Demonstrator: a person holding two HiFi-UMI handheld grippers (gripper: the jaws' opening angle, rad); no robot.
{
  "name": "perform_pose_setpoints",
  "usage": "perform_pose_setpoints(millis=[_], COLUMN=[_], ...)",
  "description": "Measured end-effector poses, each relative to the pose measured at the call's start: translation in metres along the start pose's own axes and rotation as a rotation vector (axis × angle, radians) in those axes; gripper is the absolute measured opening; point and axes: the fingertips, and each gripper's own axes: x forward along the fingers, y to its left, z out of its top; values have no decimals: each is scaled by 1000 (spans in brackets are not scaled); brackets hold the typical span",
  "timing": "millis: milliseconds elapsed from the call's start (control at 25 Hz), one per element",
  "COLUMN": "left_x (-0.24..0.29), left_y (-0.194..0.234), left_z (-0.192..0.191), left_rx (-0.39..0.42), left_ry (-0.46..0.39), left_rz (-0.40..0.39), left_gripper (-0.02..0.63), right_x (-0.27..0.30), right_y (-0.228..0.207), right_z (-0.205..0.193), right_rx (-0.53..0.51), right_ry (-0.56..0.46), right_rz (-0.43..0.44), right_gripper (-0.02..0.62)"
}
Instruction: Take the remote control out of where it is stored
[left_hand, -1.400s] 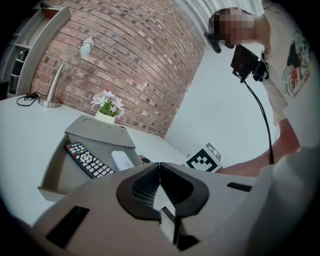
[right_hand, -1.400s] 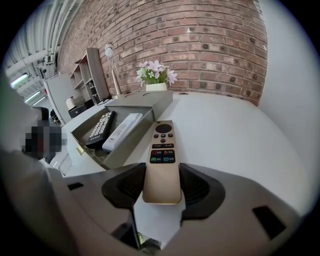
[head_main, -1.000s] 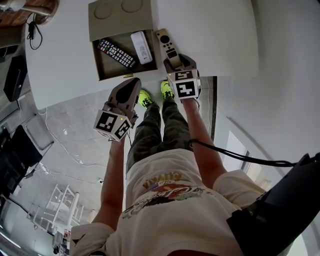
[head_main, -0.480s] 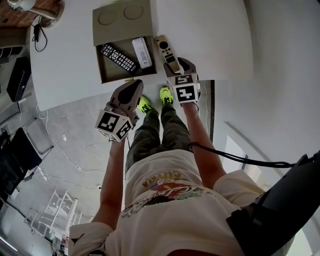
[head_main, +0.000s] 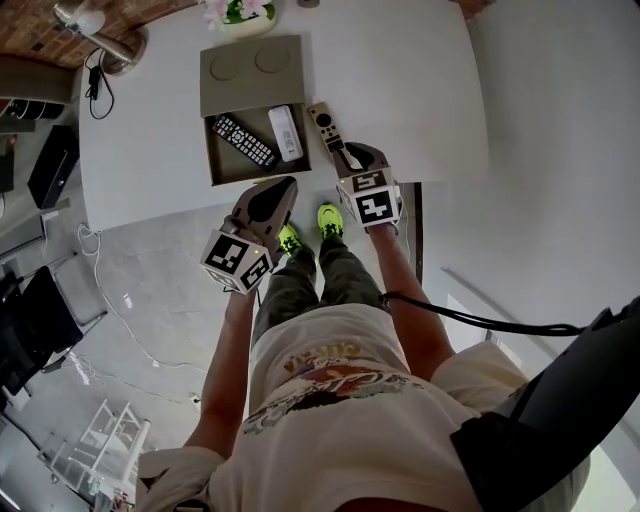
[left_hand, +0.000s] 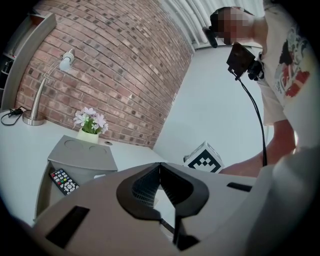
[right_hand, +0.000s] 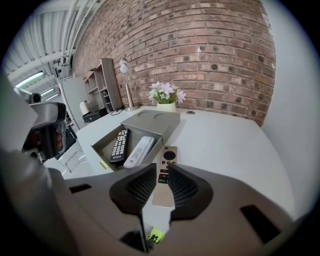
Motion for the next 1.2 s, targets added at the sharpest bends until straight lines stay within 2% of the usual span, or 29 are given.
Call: perform_pose_setpoints(millis=[120, 400, 560, 880, 1200], left_x=[-2, -1, -4, -17, -38], left_y=[-6, -17, -26, -34, -31], left_z=[8, 24, 34, 33, 30], left_rx=[9, 62, 2, 8, -8], left_ry=[-10, -18, -66, -83, -105], left_rz=[0, 6, -11, 62, 155], left_gripper=[6, 6, 6, 6, 6], right_x=[-11, -34, -42, -49, -45], right_y=[2, 12, 21, 34, 54], right_z=[10, 34, 40, 53, 58], right_rx=[-12, -35, -71, -135, -179], right_ry=[-14, -51, -58, -82, -77], right_rz=[20, 78, 104, 157, 246], right_gripper=[54, 52, 52, 52, 54])
